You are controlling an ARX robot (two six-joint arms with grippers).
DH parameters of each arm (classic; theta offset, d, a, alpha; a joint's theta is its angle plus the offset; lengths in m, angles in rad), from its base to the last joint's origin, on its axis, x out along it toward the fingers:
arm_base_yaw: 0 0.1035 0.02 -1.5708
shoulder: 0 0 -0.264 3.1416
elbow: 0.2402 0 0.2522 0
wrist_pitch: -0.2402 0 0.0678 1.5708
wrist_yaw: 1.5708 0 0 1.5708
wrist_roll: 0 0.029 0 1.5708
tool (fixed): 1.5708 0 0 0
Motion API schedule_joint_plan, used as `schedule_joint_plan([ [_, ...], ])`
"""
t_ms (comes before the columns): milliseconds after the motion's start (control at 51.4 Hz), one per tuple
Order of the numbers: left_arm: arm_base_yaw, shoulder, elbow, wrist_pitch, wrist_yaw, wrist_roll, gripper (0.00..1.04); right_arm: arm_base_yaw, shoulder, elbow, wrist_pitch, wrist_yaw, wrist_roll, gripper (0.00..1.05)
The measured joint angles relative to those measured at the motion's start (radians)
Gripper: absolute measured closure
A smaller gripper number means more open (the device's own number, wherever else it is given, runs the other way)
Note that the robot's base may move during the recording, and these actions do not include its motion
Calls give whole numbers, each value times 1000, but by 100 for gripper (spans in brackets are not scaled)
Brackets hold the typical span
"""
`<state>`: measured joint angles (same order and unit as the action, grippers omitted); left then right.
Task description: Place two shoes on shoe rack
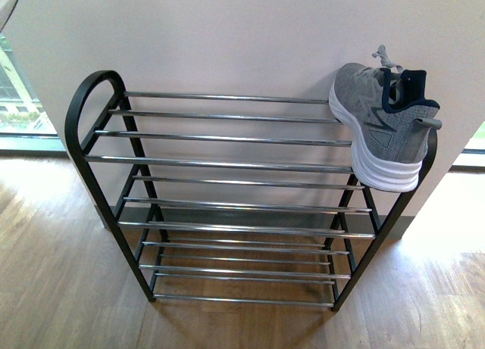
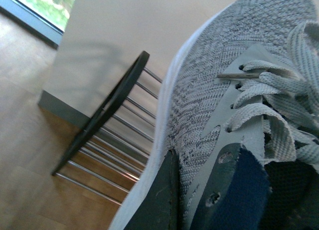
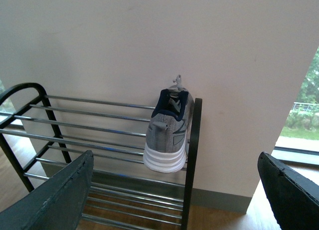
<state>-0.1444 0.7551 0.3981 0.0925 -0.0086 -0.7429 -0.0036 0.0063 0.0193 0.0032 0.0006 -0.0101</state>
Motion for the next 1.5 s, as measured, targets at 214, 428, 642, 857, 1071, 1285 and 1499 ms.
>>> schedule_joint_plan([
  [214,-165,237,97,76,-74,-188,103,0,0,0,0,0,0,9],
  [428,-261,498,217,129,-105,-196,103,0,0,0,0,0,0,9],
  [642,-282,743,324,182,-103,-186,103,0,0,0,0,0,0,9],
  [857,-311,940,467,204,-77,-168,103,0,0,0,0,0,0,9],
  [1071,-357,1112,631,190,-69,-144,103,0,0,0,0,0,0,9],
  [1285,-393,1268,789,140,-47,-137,103,0,0,0,0,0,0,9],
  [1499,-418,1371,936,83,-14,-137,103,0,0,0,0,0,0,9],
])
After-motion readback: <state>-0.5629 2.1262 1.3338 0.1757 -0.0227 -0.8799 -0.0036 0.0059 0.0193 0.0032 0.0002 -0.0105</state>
